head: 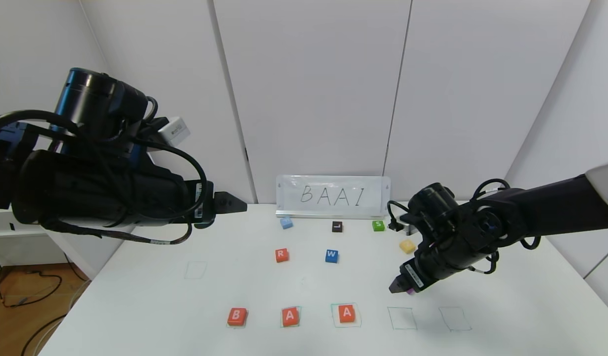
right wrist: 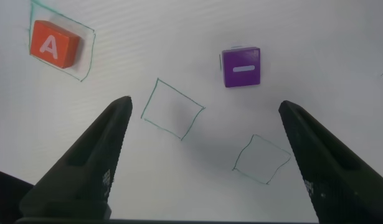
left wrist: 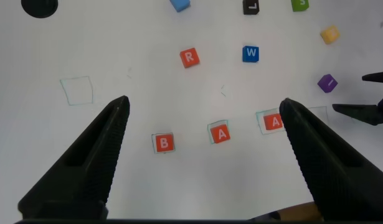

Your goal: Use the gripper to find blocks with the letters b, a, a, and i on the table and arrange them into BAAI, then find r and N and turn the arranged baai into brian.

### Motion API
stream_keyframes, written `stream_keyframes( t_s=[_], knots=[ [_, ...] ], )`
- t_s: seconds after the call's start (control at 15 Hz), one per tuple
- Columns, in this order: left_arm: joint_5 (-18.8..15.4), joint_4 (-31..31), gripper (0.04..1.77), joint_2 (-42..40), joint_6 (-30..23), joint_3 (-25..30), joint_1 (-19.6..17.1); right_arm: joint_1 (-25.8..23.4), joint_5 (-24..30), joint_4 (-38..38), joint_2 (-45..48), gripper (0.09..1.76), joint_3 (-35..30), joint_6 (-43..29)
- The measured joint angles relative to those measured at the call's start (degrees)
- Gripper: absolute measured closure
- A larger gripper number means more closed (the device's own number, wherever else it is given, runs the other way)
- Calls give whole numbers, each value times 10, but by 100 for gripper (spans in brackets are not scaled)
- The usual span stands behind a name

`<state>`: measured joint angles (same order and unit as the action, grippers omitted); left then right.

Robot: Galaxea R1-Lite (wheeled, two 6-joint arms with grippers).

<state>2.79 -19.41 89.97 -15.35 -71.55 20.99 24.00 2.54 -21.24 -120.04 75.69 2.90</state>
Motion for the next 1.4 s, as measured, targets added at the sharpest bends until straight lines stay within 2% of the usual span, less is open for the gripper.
stream_keyframes(
  t_s=[0.67,1.33,1.4],
  knots=[
    [0,0,9,-1,1,2,2,-25,5,59,-66,15,-7,87],
    [0,0,9,2,1,2,3,-34,16,75,-95,14,-2,101],
    [0,0,9,2,1,2,3,-34,16,76,-96,35,-2,101]
  ],
)
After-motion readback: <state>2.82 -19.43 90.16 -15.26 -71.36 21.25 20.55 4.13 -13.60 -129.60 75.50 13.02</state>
